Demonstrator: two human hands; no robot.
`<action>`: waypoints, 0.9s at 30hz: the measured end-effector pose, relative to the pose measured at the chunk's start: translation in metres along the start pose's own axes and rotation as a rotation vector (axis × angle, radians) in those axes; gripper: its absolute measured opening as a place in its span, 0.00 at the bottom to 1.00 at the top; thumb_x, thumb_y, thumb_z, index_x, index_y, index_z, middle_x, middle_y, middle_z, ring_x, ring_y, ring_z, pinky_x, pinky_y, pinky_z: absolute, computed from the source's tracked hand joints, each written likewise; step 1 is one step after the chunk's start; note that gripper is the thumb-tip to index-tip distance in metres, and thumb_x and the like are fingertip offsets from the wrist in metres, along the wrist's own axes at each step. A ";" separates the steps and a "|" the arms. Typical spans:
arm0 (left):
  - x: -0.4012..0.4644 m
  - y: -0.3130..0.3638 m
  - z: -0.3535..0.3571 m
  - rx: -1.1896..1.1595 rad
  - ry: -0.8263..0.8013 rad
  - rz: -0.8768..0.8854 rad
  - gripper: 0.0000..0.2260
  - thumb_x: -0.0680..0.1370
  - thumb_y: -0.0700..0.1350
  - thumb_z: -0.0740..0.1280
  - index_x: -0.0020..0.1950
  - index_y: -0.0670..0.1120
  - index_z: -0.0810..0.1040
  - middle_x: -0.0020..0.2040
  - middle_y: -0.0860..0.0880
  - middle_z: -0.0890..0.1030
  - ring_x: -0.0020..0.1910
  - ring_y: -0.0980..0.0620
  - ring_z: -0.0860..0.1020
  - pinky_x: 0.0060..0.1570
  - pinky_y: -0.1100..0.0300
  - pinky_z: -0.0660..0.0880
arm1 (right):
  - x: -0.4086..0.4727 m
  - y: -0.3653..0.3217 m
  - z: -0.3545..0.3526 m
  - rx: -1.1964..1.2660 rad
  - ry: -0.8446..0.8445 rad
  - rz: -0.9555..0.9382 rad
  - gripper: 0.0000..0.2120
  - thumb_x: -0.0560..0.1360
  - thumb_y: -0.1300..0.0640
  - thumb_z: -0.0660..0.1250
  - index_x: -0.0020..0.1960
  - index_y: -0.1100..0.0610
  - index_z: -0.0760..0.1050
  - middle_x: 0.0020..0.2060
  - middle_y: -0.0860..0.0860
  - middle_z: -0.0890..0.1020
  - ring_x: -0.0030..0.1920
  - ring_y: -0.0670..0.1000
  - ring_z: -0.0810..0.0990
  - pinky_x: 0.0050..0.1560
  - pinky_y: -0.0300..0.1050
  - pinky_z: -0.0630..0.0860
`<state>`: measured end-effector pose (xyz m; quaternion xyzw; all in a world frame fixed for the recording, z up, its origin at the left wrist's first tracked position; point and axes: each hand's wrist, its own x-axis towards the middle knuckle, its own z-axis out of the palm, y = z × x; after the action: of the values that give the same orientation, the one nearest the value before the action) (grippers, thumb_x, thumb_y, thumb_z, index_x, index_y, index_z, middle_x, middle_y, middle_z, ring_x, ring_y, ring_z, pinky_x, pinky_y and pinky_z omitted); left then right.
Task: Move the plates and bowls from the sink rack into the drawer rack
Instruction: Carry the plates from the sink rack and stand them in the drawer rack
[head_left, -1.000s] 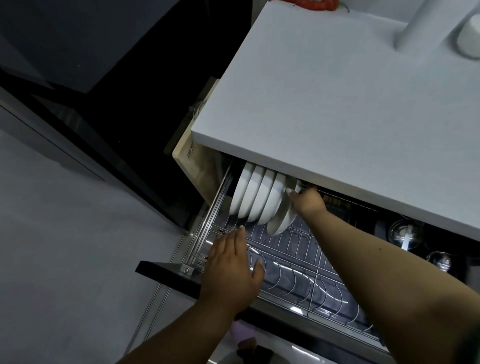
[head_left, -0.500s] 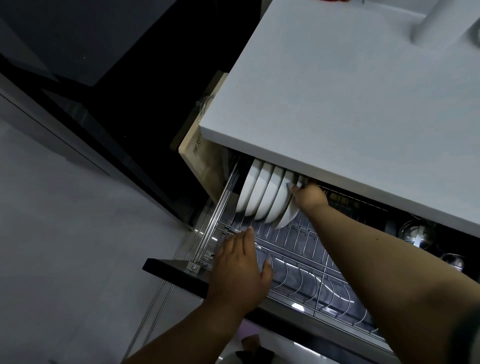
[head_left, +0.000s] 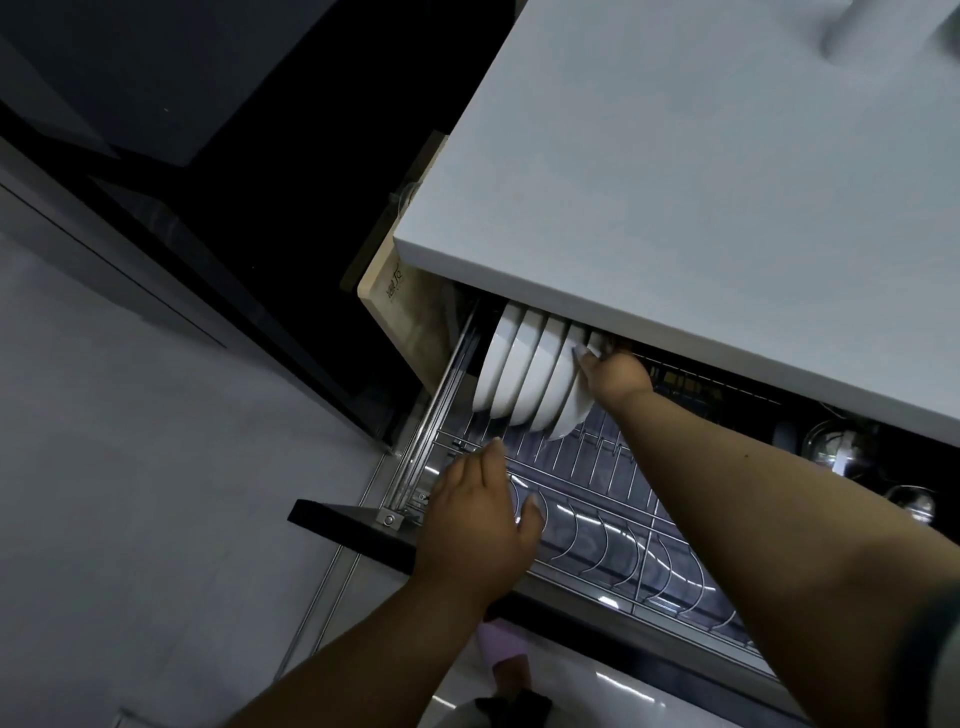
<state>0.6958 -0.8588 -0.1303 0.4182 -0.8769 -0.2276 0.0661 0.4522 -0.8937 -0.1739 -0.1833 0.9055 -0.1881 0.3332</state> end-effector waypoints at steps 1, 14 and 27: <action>0.000 0.000 -0.001 0.005 -0.009 -0.002 0.30 0.74 0.58 0.56 0.70 0.41 0.67 0.62 0.44 0.77 0.62 0.46 0.73 0.62 0.52 0.71 | -0.004 0.002 -0.003 0.012 0.005 -0.004 0.30 0.78 0.41 0.57 0.67 0.66 0.69 0.62 0.64 0.76 0.62 0.63 0.75 0.57 0.47 0.71; 0.008 0.015 -0.002 0.077 -0.186 -0.012 0.22 0.78 0.53 0.61 0.68 0.44 0.68 0.61 0.44 0.78 0.58 0.44 0.74 0.56 0.54 0.72 | -0.128 0.082 -0.062 0.096 0.017 -0.208 0.22 0.79 0.46 0.61 0.67 0.57 0.70 0.62 0.54 0.78 0.60 0.55 0.76 0.56 0.42 0.71; -0.006 0.197 0.042 0.051 -0.475 0.380 0.15 0.78 0.50 0.60 0.63 0.47 0.71 0.50 0.49 0.81 0.48 0.49 0.78 0.43 0.59 0.72 | -0.233 0.221 -0.173 0.067 0.420 -0.134 0.22 0.78 0.48 0.63 0.69 0.54 0.69 0.62 0.53 0.76 0.62 0.52 0.74 0.62 0.45 0.71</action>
<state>0.5481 -0.7323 -0.0779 0.1833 -0.9358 -0.2803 -0.1102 0.4558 -0.5589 -0.0290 -0.1888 0.9341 -0.2738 0.1298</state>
